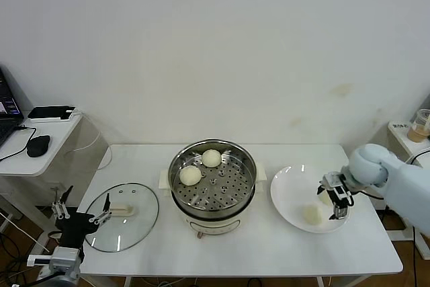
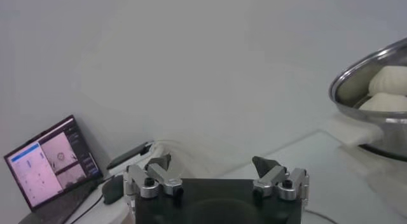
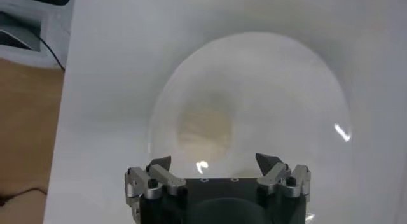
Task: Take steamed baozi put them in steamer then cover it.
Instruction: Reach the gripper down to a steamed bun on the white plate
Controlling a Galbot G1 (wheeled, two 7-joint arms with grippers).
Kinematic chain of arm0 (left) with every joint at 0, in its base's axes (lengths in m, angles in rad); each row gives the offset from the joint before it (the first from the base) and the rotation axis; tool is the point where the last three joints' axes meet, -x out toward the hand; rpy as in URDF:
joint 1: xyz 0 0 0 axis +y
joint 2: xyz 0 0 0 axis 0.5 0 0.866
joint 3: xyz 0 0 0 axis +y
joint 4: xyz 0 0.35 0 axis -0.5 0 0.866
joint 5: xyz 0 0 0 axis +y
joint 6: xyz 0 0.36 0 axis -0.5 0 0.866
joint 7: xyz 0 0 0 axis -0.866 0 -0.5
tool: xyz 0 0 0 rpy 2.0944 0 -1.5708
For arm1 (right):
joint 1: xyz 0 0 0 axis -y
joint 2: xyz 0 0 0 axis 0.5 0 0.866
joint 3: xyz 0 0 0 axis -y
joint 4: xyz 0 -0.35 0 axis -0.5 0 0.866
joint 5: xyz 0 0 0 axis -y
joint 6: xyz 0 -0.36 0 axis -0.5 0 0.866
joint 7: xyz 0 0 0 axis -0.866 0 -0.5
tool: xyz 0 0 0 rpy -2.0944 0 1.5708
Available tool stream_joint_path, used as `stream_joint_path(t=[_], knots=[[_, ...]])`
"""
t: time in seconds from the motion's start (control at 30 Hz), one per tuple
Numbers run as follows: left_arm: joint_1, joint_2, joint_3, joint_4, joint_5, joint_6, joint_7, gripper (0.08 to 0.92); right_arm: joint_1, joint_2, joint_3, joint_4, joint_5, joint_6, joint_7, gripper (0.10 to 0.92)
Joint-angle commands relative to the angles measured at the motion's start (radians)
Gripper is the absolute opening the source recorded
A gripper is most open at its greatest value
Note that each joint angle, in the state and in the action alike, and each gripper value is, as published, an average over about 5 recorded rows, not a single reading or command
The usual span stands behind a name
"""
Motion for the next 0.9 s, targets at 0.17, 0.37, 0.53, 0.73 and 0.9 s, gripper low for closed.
stream_joint_path(t=[0.17, 0.37, 0.53, 0.73, 0.9], knots=[[0.001, 0.003, -0.013, 0.002, -0.002, 0.001, 0.001, 0.823, -0.088, 0.078, 0.069, -0.07, -0.048, 0.007, 0.016, 0.823], [-0.001, 0.002, -0.013, 0.002, -0.003, 0.001, 0.001, 0.823, -0.092, 0.106, 0.069, -0.082, -0.053, -0.001, 0.02, 0.821], [-0.002, 0.0, -0.012, 0.003, -0.004, 0.002, 0.001, 0.823, -0.097, 0.119, 0.073, -0.09, -0.049, -0.01, 0.029, 0.784], [-0.002, -0.004, -0.012, 0.001, -0.004, 0.002, 0.001, 0.823, -0.1, 0.121, 0.072, -0.092, -0.054, -0.022, 0.02, 0.708], [-0.001, -0.006, -0.012, 0.001, -0.004, 0.001, 0.0, 0.823, -0.089, 0.111, 0.068, -0.09, -0.054, -0.031, 0.011, 0.637]])
